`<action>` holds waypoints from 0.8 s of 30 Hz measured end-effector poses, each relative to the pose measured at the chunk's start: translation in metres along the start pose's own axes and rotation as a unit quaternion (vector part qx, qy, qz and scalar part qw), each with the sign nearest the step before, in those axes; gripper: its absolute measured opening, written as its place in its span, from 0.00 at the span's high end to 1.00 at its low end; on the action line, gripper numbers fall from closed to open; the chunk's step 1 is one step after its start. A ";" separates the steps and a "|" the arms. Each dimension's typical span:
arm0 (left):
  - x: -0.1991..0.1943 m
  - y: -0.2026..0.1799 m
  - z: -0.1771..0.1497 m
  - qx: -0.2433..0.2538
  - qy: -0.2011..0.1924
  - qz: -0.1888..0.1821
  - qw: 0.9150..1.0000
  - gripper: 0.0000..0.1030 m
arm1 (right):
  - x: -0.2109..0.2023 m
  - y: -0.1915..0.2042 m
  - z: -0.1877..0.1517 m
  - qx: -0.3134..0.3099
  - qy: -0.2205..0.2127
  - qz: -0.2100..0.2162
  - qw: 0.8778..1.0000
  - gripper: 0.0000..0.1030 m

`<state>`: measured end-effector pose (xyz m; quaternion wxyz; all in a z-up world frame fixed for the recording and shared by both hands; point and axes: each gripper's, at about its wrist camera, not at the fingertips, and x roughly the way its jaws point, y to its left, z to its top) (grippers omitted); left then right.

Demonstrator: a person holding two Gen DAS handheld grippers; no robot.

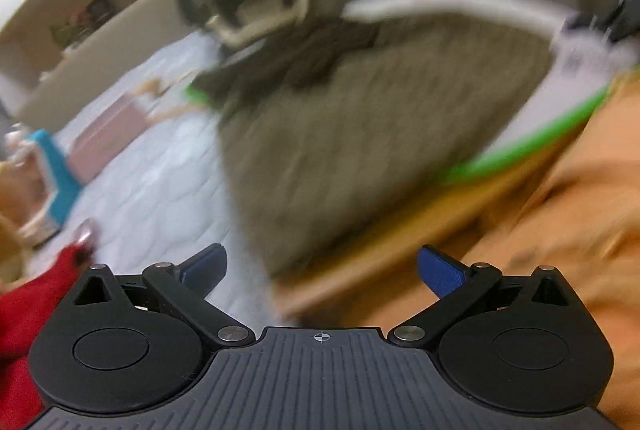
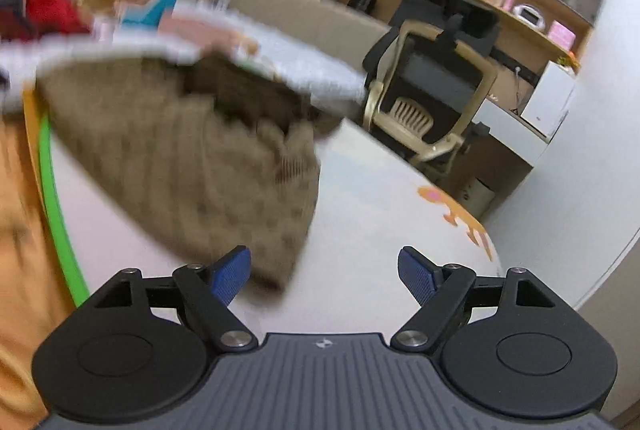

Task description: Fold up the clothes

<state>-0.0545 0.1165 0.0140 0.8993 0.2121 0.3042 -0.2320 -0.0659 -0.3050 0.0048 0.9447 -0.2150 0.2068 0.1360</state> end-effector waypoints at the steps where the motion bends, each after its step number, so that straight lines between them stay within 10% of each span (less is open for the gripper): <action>1: -0.004 0.003 0.009 -0.011 -0.026 -0.024 0.999 0.00 | -0.003 -0.004 0.006 0.026 -0.015 0.013 0.999 0.19; 4: -0.001 0.010 0.037 -0.064 -0.096 -0.100 0.988 0.00 | 0.018 -0.018 0.033 0.108 -0.050 0.079 0.990 0.19; 7: 0.023 0.017 0.042 -0.108 -0.078 -0.140 0.981 0.00 | 0.054 -0.015 0.052 0.161 -0.038 0.149 0.975 0.19; 11: 0.043 0.030 0.010 -0.132 0.021 -0.104 0.986 0.00 | 0.089 -0.002 0.046 0.147 0.012 0.159 0.976 0.19; 17: 0.015 0.069 -0.027 -0.130 0.038 0.066 0.989 0.00 | 0.091 -0.003 0.019 0.160 0.043 0.123 0.979 0.17; 24: 0.051 0.028 -0.022 -0.024 0.067 0.114 0.991 0.00 | 0.096 -0.016 0.006 0.200 0.054 0.109 0.972 0.14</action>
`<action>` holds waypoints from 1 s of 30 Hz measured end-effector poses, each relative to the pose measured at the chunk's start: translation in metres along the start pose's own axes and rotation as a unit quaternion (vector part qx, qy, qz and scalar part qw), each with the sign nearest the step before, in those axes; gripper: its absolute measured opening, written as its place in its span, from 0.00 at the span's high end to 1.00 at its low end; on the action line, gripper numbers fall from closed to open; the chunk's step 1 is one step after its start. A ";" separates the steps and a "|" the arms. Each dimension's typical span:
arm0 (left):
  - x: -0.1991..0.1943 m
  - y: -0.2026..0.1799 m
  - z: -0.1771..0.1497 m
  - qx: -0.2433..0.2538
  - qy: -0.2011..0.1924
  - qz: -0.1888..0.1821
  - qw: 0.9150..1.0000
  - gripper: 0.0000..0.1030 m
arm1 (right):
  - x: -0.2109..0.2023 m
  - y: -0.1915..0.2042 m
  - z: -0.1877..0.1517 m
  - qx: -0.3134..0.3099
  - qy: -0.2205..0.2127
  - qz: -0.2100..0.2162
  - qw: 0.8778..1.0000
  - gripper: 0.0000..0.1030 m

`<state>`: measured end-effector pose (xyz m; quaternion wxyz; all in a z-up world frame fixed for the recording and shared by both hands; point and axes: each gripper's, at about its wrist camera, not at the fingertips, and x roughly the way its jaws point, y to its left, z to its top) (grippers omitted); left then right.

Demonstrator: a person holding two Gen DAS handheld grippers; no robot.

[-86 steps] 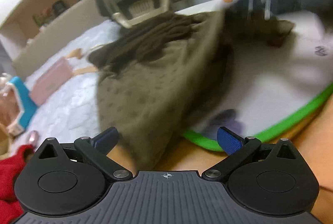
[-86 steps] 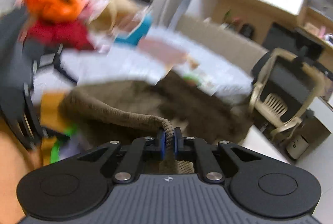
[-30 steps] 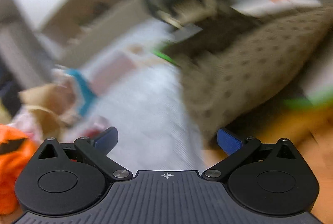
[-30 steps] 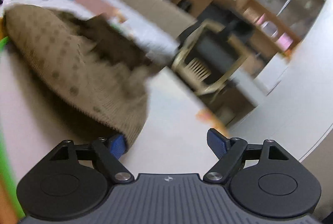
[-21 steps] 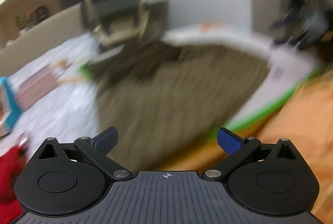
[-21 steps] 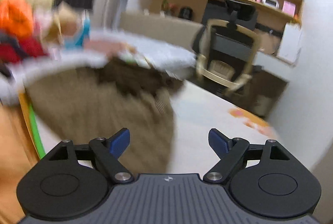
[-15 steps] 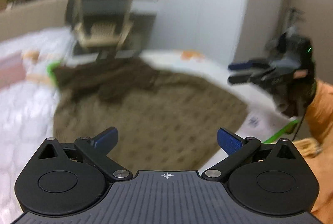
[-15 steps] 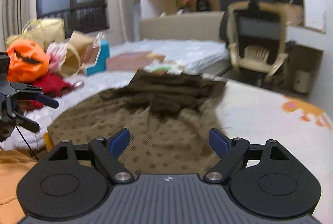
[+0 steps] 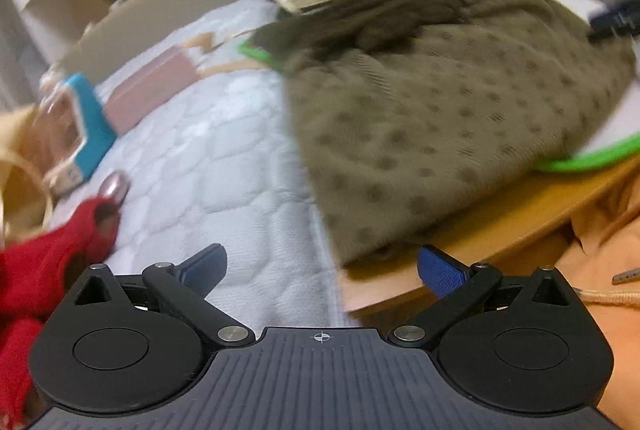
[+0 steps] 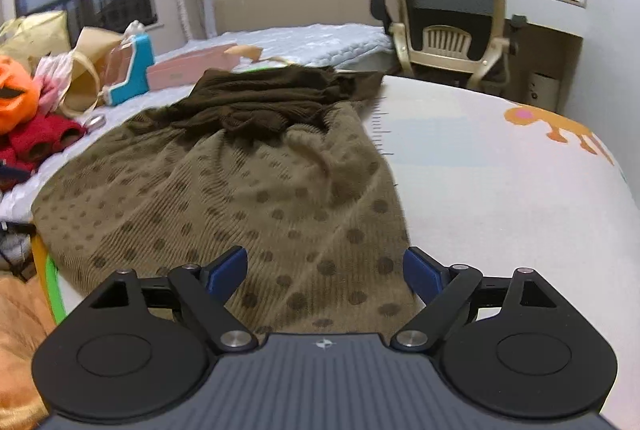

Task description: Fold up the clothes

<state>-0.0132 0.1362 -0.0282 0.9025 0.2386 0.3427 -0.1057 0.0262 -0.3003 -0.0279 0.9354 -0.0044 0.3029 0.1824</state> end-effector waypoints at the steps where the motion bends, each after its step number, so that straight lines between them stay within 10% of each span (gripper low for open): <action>1: 0.002 -0.003 0.004 -0.003 -0.008 0.010 1.000 0.00 | 0.000 -0.002 0.000 0.006 -0.002 0.001 1.000 0.13; 10: 0.003 -0.003 0.027 0.000 -0.067 0.199 0.978 0.00 | -0.003 -0.013 -0.003 0.044 -0.012 0.001 0.999 0.12; 15: -0.074 0.004 0.039 0.038 -0.142 0.247 0.958 0.00 | -0.003 -0.018 -0.003 0.061 -0.013 -0.004 0.998 0.12; 22: -0.115 0.010 0.029 0.077 -0.147 0.131 0.978 0.00 | -0.017 -0.011 -0.009 0.016 -0.014 -0.041 0.999 0.12; 30: -0.096 0.047 0.051 -0.078 -0.167 0.046 0.982 0.00 | -0.039 0.012 0.010 -0.073 -0.044 -0.063 0.994 0.12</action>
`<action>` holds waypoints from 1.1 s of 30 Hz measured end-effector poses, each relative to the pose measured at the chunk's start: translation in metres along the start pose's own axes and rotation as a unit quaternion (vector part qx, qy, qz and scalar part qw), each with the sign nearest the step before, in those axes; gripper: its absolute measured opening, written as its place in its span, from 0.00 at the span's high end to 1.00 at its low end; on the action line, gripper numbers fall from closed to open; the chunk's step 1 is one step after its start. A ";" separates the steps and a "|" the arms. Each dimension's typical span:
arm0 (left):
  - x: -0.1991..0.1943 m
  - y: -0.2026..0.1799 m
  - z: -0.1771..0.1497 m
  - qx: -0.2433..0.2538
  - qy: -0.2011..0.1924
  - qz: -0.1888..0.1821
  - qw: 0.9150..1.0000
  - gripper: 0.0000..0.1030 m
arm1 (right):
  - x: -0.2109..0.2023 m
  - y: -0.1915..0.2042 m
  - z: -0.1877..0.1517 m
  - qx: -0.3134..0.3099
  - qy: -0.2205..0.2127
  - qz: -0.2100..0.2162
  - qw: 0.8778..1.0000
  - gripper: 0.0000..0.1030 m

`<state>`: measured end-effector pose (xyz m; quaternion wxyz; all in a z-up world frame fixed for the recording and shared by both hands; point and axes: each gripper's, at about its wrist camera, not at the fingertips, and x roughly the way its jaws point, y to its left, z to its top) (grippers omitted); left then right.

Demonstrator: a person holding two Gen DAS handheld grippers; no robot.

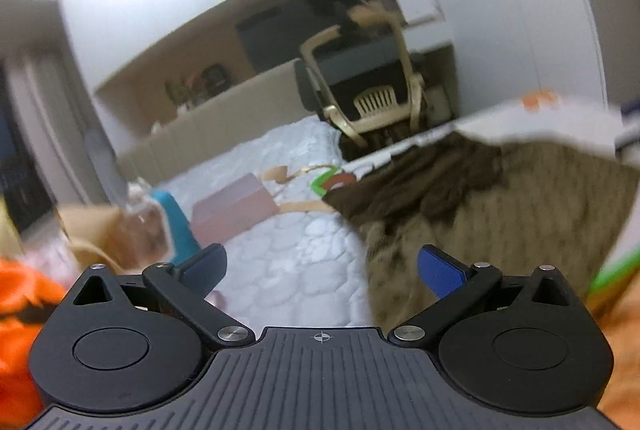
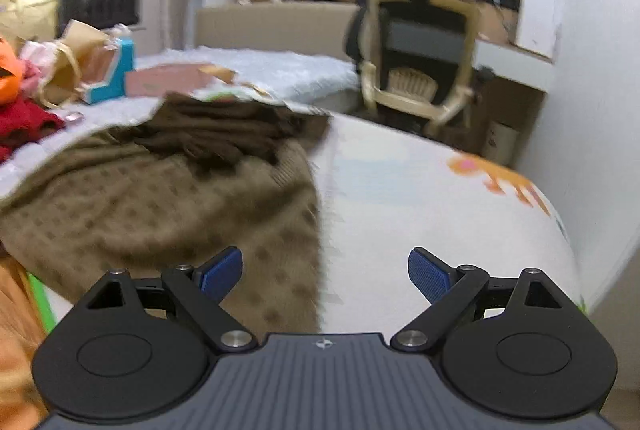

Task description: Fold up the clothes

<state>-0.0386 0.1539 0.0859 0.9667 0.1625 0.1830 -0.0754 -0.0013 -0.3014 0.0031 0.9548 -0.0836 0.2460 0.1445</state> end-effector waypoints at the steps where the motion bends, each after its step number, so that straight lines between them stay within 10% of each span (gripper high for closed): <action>1: 0.011 0.005 0.007 -0.032 0.000 -0.013 0.999 0.00 | 0.002 0.004 0.006 -0.009 -0.005 0.009 1.000 0.12; 4: 0.051 0.019 0.030 -0.132 0.010 -0.059 0.989 0.00 | 0.022 0.009 0.044 -0.015 -0.006 0.051 0.999 0.12; 11: 0.200 0.037 0.065 -0.310 0.101 -0.169 0.930 0.00 | 0.106 0.006 0.147 0.006 0.001 0.087 0.996 0.21; 15: 0.273 0.021 0.060 -0.297 0.128 -0.188 0.927 0.00 | 0.191 0.027 0.175 -0.020 0.044 0.102 0.994 0.55; 24: 0.378 0.042 0.019 -0.274 0.206 -0.139 0.929 0.21 | 0.305 0.031 0.154 -0.029 0.108 0.107 0.988 0.59; 33: 0.368 0.097 0.010 -0.379 0.193 -0.174 0.888 0.26 | 0.311 -0.041 0.183 0.109 0.102 0.080 0.986 0.54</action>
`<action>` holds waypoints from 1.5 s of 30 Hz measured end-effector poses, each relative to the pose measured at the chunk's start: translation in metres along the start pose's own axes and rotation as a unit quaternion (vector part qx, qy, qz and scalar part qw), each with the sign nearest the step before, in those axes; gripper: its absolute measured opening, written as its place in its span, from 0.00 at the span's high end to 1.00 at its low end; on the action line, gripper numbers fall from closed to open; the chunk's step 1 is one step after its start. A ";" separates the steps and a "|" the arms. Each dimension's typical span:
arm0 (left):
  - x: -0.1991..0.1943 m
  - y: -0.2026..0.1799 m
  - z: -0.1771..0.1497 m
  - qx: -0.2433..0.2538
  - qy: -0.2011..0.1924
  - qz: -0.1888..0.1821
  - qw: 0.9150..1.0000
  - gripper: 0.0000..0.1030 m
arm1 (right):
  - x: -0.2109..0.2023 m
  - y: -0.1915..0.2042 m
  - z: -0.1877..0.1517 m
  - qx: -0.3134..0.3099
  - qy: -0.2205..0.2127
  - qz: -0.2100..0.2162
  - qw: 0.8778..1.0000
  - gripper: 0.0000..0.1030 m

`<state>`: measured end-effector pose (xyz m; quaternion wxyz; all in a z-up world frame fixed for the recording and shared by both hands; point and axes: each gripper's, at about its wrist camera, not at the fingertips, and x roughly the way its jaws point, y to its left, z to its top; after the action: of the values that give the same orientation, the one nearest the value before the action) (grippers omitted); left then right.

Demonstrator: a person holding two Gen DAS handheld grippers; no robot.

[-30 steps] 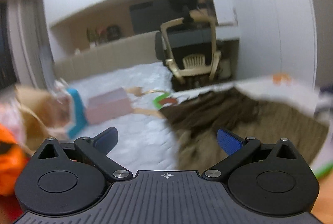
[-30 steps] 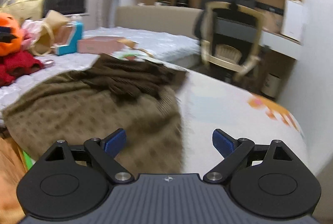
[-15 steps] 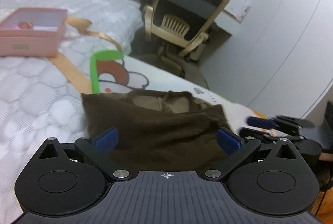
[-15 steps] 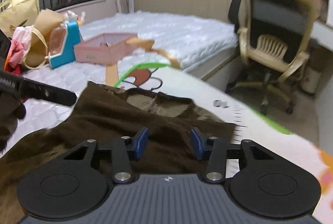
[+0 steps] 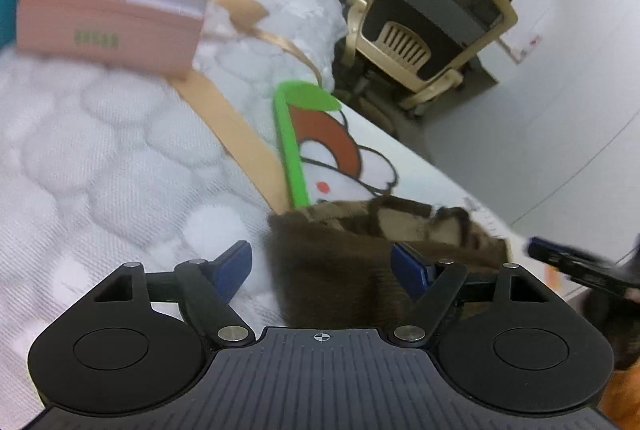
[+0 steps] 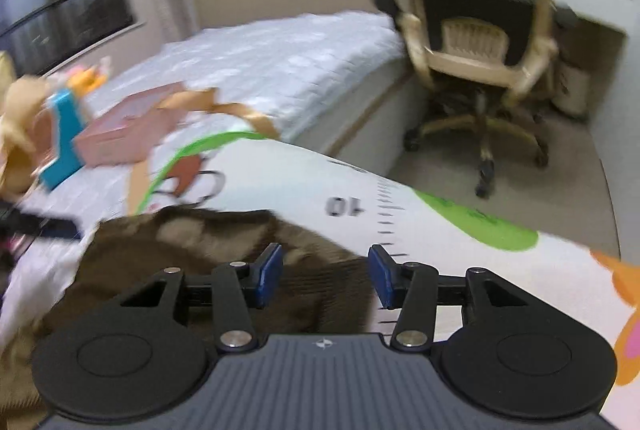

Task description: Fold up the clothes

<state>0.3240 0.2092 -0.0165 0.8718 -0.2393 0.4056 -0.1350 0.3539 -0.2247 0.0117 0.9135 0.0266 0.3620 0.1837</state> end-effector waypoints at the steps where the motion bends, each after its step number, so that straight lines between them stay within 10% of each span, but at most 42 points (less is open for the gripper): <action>1: 0.005 -0.003 -0.002 0.003 0.002 0.007 1.000 0.27 | 0.010 -0.005 -0.002 0.016 0.003 -0.006 1.000 0.54; 6: 0.044 -0.013 -0.009 0.005 0.011 0.044 0.999 0.28 | 0.046 -0.009 -0.013 0.062 0.012 -0.004 0.998 0.50; 11: 0.050 -0.043 -0.010 0.085 -0.005 0.088 0.992 0.57 | 0.049 0.022 -0.009 -0.003 0.021 0.017 1.000 0.85; 14: 0.020 -0.051 -0.013 0.120 -0.027 0.079 0.989 0.87 | 0.005 0.030 -0.009 -0.011 -0.013 0.034 0.999 0.87; 20: -0.092 -0.089 -0.054 0.191 -0.078 -0.006 0.978 0.86 | -0.130 0.045 -0.044 -0.056 -0.085 0.076 0.992 0.88; 25: -0.142 -0.099 -0.118 0.228 -0.058 -0.035 0.971 0.72 | -0.191 0.061 -0.116 -0.112 -0.061 0.057 0.990 0.86; 29: -0.151 -0.088 -0.159 0.246 0.024 -0.045 0.968 0.37 | -0.203 0.071 -0.173 -0.195 0.000 0.017 0.981 0.74; 33: -0.163 -0.069 -0.158 0.200 0.034 -0.077 0.976 0.09 | -0.225 0.059 -0.172 -0.158 -0.010 0.051 0.986 0.43; 39: -0.120 -0.045 -0.130 0.065 0.052 -0.111 0.990 0.09 | -0.187 0.028 -0.128 0.001 -0.033 0.092 0.995 0.39; 45: -0.038 -0.041 -0.112 0.020 0.103 -0.134 0.986 0.10 | -0.094 0.012 -0.111 0.081 0.025 0.147 0.985 0.38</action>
<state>0.2116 0.1561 -0.0322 0.8042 -0.2589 0.4547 -0.2821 0.2124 -0.2567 -0.0069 0.8619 0.1488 0.3908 0.2868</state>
